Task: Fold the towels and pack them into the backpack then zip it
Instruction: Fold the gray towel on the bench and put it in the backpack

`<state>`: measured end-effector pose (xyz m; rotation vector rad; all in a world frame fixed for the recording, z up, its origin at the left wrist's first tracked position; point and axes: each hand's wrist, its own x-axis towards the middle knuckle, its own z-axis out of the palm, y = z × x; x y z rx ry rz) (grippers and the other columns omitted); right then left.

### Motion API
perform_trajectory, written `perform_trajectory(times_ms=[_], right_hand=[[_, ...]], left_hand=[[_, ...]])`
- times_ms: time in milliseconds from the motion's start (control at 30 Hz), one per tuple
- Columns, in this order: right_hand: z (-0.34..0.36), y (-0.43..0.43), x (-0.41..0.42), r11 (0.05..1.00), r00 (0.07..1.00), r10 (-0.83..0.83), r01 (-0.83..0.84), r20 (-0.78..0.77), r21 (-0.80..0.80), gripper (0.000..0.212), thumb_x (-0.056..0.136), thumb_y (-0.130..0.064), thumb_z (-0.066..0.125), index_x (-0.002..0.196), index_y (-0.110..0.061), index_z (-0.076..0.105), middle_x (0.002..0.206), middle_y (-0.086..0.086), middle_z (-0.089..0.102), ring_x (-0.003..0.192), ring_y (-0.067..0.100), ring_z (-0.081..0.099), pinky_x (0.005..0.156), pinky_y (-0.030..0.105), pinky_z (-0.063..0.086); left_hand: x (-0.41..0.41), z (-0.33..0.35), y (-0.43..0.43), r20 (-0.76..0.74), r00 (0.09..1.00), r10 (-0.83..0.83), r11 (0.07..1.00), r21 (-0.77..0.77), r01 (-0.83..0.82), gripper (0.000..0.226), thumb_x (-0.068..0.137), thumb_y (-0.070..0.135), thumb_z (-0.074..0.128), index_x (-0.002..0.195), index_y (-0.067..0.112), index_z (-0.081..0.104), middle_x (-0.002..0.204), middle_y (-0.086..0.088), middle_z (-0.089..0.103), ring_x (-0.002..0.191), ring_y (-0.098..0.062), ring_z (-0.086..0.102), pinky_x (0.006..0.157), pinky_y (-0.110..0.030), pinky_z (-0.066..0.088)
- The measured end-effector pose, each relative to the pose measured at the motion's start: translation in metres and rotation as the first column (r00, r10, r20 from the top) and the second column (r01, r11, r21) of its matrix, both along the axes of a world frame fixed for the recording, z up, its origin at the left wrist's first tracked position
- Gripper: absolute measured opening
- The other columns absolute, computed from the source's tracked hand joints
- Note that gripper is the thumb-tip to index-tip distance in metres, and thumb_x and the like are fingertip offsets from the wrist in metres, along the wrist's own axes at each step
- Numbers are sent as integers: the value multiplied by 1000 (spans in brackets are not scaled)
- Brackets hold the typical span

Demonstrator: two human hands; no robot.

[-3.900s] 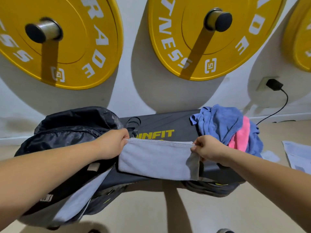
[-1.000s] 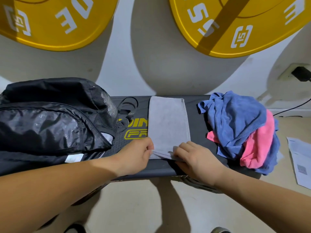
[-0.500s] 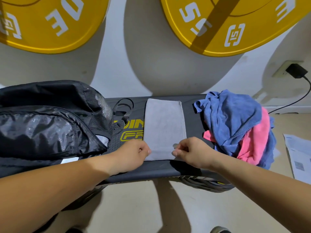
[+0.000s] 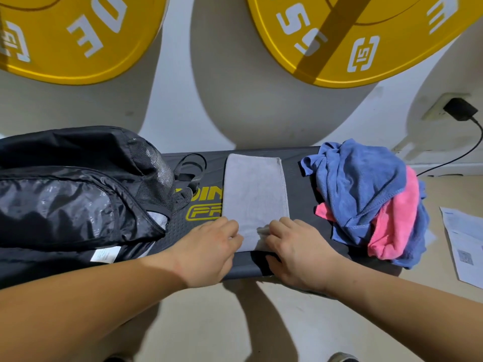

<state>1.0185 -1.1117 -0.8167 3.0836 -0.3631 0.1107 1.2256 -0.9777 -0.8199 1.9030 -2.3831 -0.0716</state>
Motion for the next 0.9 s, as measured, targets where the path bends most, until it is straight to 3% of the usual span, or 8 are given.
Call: perform_trajectory(times_ms=[133, 233, 333, 500, 600, 700, 833, 900], right_hand=[[6, -5, -3, 994, 996, 29, -38, -87, -99, 17, 80, -18, 51, 92, -14, 61, 111, 8, 54, 92, 31, 51, 70, 42, 44], [1, -9, -2, 989, 989, 77, -92, -127, -116, 33, 76, -14, 55, 108, -12, 63, 113, 7, 58, 94, 31, 54, 75, 40, 48], [-2, -11, -1, 1000, 993, -8, 4, -114, -30, 48, 70, -16, 67, 117, -20, 65, 105, -2, 66, 88, 24, 61, 72, 35, 51], [11, -19, 4, 947, 971, -239, 232, 9, 221, 18, 86, -16, 61, 99, -25, 69, 88, -7, 64, 86, 21, 58, 67, 35, 51], [26, -25, 9, 814, 943, -298, 331, -147, 478, 16, 97, -22, 55, 101, -18, 70, 86, -16, 57, 93, 16, 58, 82, 29, 50], [38, -33, 12, 621, 880, -351, 475, -320, 623, 11, 94, -24, 61, 94, -18, 70, 79, -13, 63, 79, 12, 61, 74, 22, 49], [31, -34, 9, 364, 801, -524, 519, -291, 773, 3, 90, -19, 68, 90, -18, 71, 82, -5, 70, 70, 7, 61, 65, 18, 51], [27, -32, 10, 328, 764, -595, 513, -248, 793, 3, 89, -15, 69, 88, -15, 72, 78, -3, 69, 67, 7, 60, 59, 14, 49]], left_hand=[[7, 0, 0, 34, 999, 10, 998, -61, -8, 19, 82, 17, 54, 100, 17, 61, 115, -4, 55, 103, -27, 53, 81, -36, 50], [4, 3, -4, 50, 999, -20, 998, -55, 23, 21, 83, 16, 49, 98, 17, 63, 112, -1, 57, 103, -25, 54, 83, -35, 50], [9, 2, -7, -91, 995, 26, 999, -35, -29, 20, 91, 16, 52, 105, 20, 65, 108, 3, 59, 100, -22, 55, 80, -38, 53], [12, 2, -9, -376, 891, 253, 967, 90, -237, 23, 94, 23, 58, 112, 24, 73, 109, 6, 55, 105, -19, 49, 95, -35, 44], [10, 12, -14, -449, 791, 415, 903, 312, -296, 19, 95, 23, 63, 109, 23, 76, 98, 8, 59, 98, -13, 52, 93, -28, 44], [8, 16, -19, -534, 623, 572, 811, 484, -329, 12, 94, 19, 65, 101, 19, 76, 76, 9, 61, 69, -7, 52, 67, -20, 43], [3, 11, -24, -618, 381, 688, 720, 512, -469, 4, 89, 17, 72, 91, 14, 70, 71, 4, 59, 60, -10, 50, 55, -18, 40], [5, 8, -27, -629, 401, 666, 730, 440, -523, 10, 86, 17, 75, 85, 15, 66, 75, 3, 61, 62, -11, 52, 61, -23, 44]])
